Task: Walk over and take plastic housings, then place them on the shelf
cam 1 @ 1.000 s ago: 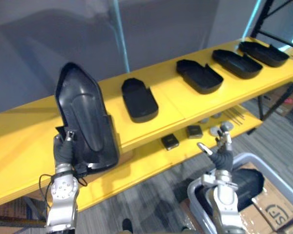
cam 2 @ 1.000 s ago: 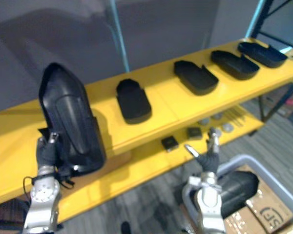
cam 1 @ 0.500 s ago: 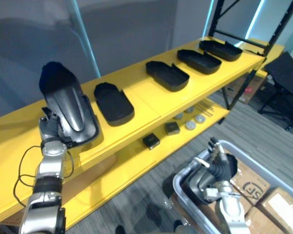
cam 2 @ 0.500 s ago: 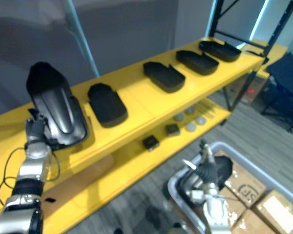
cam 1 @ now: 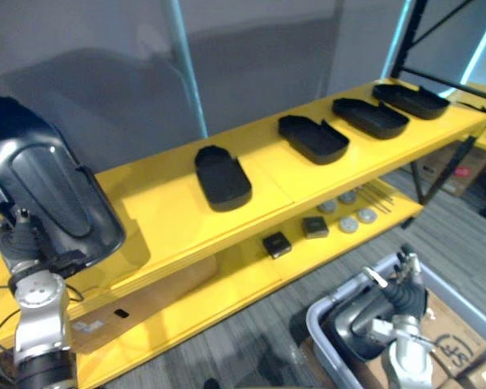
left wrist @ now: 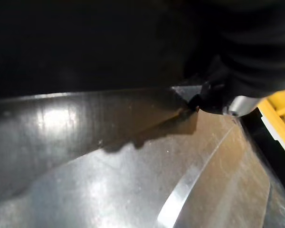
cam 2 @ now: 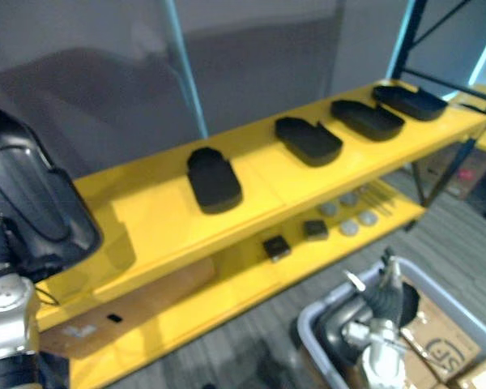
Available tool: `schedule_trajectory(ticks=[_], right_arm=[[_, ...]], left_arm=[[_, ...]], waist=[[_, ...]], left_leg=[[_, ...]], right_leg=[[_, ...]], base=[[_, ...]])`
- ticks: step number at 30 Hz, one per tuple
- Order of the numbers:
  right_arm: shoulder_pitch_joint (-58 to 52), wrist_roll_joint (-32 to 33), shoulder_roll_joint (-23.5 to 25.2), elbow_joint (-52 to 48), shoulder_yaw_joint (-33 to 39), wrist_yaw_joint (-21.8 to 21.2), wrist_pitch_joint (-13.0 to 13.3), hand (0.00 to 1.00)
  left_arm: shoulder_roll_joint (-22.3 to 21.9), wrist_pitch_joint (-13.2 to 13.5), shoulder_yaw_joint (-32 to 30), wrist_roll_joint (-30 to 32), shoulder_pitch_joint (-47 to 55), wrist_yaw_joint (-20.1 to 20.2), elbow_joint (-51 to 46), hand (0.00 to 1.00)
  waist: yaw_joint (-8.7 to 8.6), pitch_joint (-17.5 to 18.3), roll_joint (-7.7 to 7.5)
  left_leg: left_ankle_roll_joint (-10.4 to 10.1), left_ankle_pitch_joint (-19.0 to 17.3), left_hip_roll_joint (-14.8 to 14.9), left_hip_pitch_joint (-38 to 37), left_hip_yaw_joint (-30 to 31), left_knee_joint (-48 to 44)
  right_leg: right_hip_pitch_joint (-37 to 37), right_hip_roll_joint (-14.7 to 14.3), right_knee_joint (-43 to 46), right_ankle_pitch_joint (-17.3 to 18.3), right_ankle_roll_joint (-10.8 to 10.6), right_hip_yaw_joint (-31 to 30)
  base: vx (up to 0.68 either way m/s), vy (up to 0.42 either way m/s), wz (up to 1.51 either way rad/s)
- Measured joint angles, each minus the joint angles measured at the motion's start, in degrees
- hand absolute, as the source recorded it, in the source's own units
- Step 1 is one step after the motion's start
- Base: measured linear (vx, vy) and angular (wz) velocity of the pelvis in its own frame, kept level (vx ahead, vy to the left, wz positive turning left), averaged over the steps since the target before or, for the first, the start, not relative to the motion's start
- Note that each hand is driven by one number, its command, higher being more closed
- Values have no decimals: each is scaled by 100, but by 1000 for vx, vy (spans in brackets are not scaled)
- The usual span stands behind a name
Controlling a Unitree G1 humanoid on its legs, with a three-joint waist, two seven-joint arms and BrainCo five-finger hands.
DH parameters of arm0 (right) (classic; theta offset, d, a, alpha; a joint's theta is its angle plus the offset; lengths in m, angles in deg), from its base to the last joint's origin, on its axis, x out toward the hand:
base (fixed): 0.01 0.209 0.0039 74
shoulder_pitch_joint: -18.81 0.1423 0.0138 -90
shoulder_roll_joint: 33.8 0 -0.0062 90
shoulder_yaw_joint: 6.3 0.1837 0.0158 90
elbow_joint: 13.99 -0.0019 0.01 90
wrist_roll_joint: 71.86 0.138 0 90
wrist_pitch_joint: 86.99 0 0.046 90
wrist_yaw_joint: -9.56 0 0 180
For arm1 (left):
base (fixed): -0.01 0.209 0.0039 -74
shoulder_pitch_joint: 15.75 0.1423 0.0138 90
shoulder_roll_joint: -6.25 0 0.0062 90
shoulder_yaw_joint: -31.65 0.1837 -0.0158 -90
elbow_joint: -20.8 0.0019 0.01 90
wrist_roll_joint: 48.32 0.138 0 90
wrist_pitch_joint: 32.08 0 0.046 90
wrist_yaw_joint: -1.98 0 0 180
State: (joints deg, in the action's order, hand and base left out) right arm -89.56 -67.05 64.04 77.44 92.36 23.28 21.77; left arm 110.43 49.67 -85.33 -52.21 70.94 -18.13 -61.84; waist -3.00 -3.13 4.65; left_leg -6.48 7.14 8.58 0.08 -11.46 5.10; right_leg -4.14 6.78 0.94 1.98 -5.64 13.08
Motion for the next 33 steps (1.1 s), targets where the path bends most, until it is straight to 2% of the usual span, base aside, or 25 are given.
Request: schedule_trajectory(ticks=[3,4,6,8,12,16,17,18,27,29,33], right_arm=[[21,3,-16,134,-32,0,-1,0],[37,6,-19,287,-38,0,-30,0],[45,9,-28,359,-38,0,-45,0],[63,33,-32,409,-41,-13,-67,0],[81,127,-148,418,-125,-81,-124,0],[76,129,-280,443,-247,-166,-131,0],[71,129,-285,453,-281,-185,-131,0],[72,129,-285,452,-310,-229,-131,0],[64,147,-299,631,-383,-276,-131,0],[83,150,-317,642,-468,-292,-131,0],[90,169,-344,645,-551,-357,-131,0]], left_arm=[[475,-2,71,51,-16,216,522,100],[767,-12,128,61,-50,447,980,100],[871,-24,154,179,-128,619,1253,100],[1105,-102,452,237,-259,1031,1697,100],[1222,-237,868,273,-513,1568,2112,100],[1310,-308,981,263,-890,1821,2591,100],[1383,-326,993,262,-967,1904,2729,100],[1467,-341,1014,260,-1019,1929,2831,100],[1499,-479,1098,-23,-1403,1925,3394,100],[1499,-704,1216,-75,-1597,1925,3516,100],[1499,-946,1219,-235,-1869,1915,3817,100]], waist=[[32,36,-59],[34,79,-125],[37,103,-167],[35,140,-231],[30,142,-234],[31,118,-200],[-25,117,-202],[-88,110,-215],[-169,54,-284],[-182,-31,-283],[-238,-94,-291]], left_leg=[[-1,-1,-7,4,-11,0],[-2,-1,-14,12,-22,-1],[-2,-1,-19,34,-22,-1],[-3,-1,-21,44,-24,-2],[-4,-3,-7,4,-60,-1],[-5,-3,24,7,-175,0],[-4,-4,28,5,-181,0],[-4,-3,32,6,-197,0],[-4,-2,45,-10,-346,-1],[-4,-1,45,-12,-348,-1],[-4,-2,46,-5,-385,-1]], right_leg=[[-3,4,-20,-25,2,-12],[-12,4,-25,-52,-17,-28],[-4,7,-22,-73,-46,-29],[4,7,-18,-88,-46,-32],[12,2,22,-72,-22,-81],[130,-19,80,-49,21,-222],[148,-20,103,-48,21,-232],[171,-22,125,-48,21,-247],[256,-29,144,-77,33,-398],[257,-30,150,-79,33,-402],[306,-30,167,-78,33,-449]], base=[[19,-4,-2],[61,-10,-3],[45,-5,0],[0,0,0],[-12,-2,-4],[-51,4,-18],[-33,7,-4],[-23,7,-7],[0,4,-8],[0,0,0],[-1,-3,-5]])
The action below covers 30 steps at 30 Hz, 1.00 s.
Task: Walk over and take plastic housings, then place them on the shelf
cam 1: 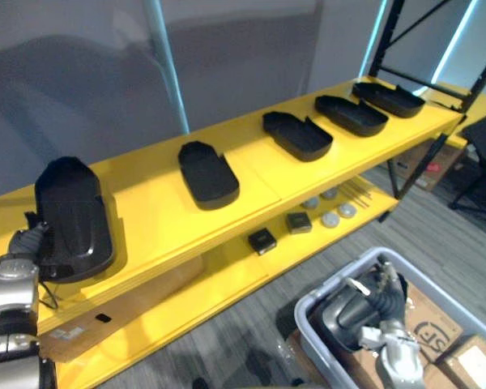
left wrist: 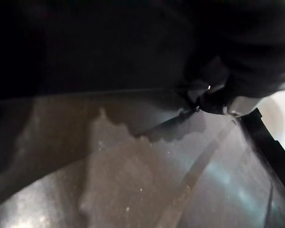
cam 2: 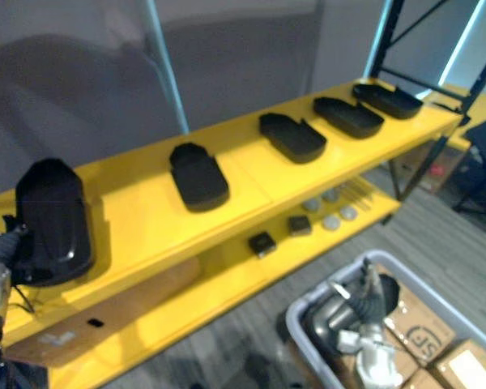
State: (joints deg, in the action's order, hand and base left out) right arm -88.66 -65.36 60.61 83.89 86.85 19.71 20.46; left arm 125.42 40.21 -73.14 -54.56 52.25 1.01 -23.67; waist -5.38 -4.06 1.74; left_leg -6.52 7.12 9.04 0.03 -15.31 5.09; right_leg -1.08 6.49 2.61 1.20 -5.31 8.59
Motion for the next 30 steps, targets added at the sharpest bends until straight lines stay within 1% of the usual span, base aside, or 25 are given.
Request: schedule_trajectory(ticks=[2,4,9,11,15,21,24,28,30], right_arm=[[4,5,-19,0,0,-13,-2,0],[6,5,-34,0,-1,-13,-4,0],[22,78,-137,1,-42,-11,-4,0],[17,132,-153,9,-60,-6,-4,0],[37,181,-162,8,-113,-8,-3,0],[36,183,-193,7,-114,-5,-3,0],[53,220,-195,5,-115,-6,-3,0],[38,233,-283,3,-119,-24,-4,0],[36,233,-341,-5,-118,-24,-3,0]], left_arm=[[0,-121,17,-125,-161,-13,168,100],[0,-160,26,-251,-288,-15,313,100],[0,-159,88,-297,-402,-100,574,100],[0,-159,259,-296,-488,-167,674,100],[2,-157,265,-293,-614,-277,770,100],[6,-162,284,-266,-753,-281,997,100],[148,-161,480,-237,-775,-313,1021,100],[204,-159,476,-237,-813,-455,1028,100],[204,-156,477,-240,-952,-498,1129,100]], waist=[[-20,-39,-9],[-30,-75,-15],[-169,-178,-11],[-179,-200,-5],[-182,-319,-4],[-206,-406,1],[-308,-474,2],[-340,-537,43],[-359,-640,40]], left_leg=[[0,0,2,-7,-55,-1],[0,0,5,3,-83,-1],[1,0,8,9,-96,-2],[1,0,10,9,-101,-1],[1,0,18,22,-147,-2],[2,1,18,23,-241,-11],[2,1,16,3,-239,-11],[3,1,8,23,-292,-11],[5,2,7,10,-294,-30]], right_leg=[[35,-2,15,-2,-4,-59],[77,-4,40,-2,-4,-86],[110,-6,73,3,3,-106],[117,-8,78,4,4,-112],[211,-16,141,8,8,-194],[310,-16,239,3,0,-274],[342,-7,355,83,10,-275],[499,2,514,147,4,-377],[522,7,595,183,-2,-384]], base=[[2,-9,-12],[-7,-13,-9],[-2,-3,-1],[0,0,0],[-9,2,-8],[3,3,-7],[0,0,0],[-12,2,-8],[-5,1,-3]])
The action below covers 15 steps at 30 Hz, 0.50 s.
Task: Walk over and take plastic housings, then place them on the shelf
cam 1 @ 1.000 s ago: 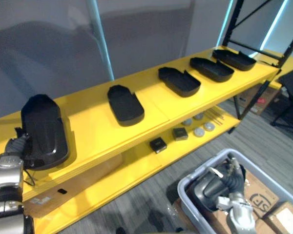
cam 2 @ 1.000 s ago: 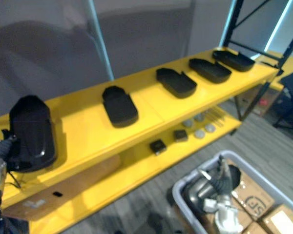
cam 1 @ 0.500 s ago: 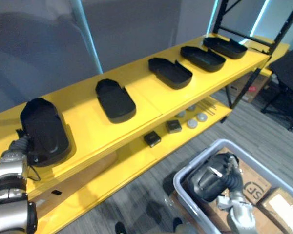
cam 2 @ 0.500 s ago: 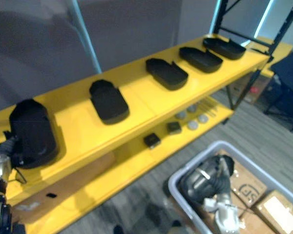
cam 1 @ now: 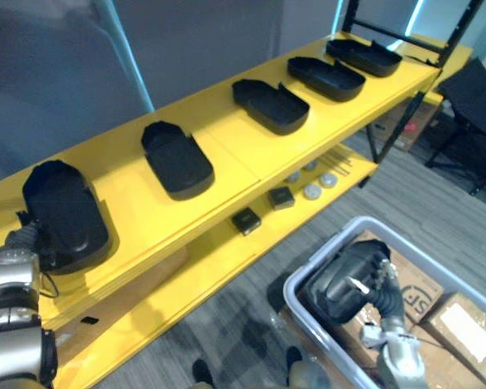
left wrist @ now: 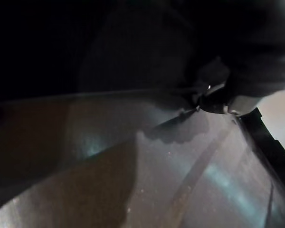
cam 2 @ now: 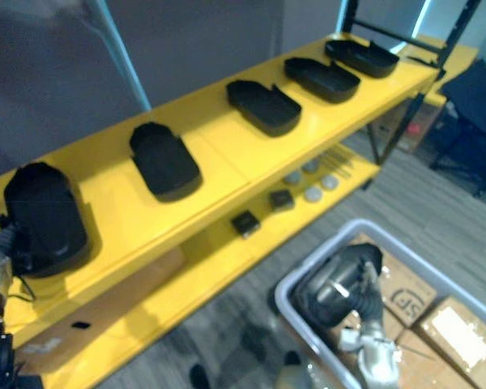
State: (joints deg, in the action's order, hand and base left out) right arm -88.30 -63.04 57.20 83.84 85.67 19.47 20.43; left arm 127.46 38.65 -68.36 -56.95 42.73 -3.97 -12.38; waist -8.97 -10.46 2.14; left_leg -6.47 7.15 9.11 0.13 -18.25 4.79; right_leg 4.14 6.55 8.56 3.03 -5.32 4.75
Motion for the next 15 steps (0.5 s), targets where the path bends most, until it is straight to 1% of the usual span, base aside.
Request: schedule_trajectory(ticks=[5,9,15], right_arm=[[-15,17,-32,-15,0,4,0,0],[-43,67,-44,-21,-43,9,1,0],[-41,114,-55,-32,-264,10,1,0]], left_arm=[[2,8,1,-1,-50,-20,114,100],[18,8,1,-2,-131,-20,120,100],[345,6,3,8,-233,-18,124,100]], waist=[[-100,-50,23],[-117,-105,64],[-123,-293,91]], left_leg=[[7,6,-22,118,-5,-3],[7,6,-25,108,-4,-4],[8,5,-31,112,-128,-4]], right_leg=[[198,25,162,46,-30,-23],[207,26,199,56,-25,-23],[373,25,356,118,-3,-165]], base=[[0,0,0],[8,-1,0],[-18,3,-9]])
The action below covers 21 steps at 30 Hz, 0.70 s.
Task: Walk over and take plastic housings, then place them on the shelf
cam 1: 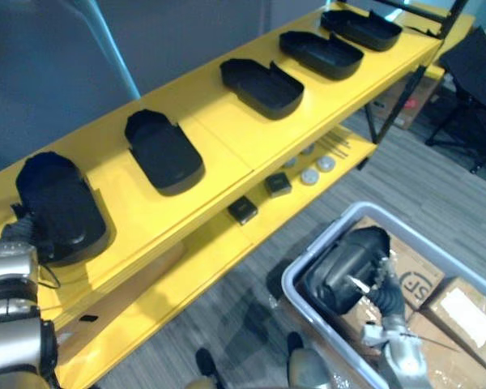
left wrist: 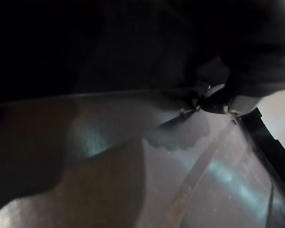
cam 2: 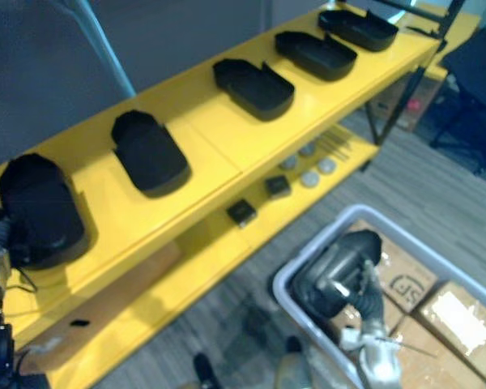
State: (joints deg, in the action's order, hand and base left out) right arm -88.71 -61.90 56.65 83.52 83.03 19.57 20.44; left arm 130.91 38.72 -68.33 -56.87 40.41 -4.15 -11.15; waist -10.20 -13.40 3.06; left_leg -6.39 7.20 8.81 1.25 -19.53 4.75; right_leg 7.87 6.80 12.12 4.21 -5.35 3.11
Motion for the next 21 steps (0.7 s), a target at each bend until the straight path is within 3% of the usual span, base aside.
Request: schedule_trajectory(ticks=[8,16,21], right_arm=[[2,34,-25,-76,-5,34,0,0],[27,46,-28,-188,-32,159,-1,0],[40,49,-29,-188,-104,227,-1,0]], left_arm=[[78,-24,12,272,-103,4,112,100],[315,-226,209,599,-175,11,157,100],[430,-251,210,640,-175,12,156,100]], waist=[[-16,-206,-24],[-13,-263,-2],[1,-452,-79]], left_leg=[[5,4,-13,89,15,-1],[6,4,-16,130,19,-3],[7,4,-49,86,50,-3]], right_leg=[[139,15,130,52,-25,-3],[224,19,232,118,-17,0],[235,63,338,264,-4,13]], base=[[2,-1,0],[0,0,0],[-11,-1,2]])
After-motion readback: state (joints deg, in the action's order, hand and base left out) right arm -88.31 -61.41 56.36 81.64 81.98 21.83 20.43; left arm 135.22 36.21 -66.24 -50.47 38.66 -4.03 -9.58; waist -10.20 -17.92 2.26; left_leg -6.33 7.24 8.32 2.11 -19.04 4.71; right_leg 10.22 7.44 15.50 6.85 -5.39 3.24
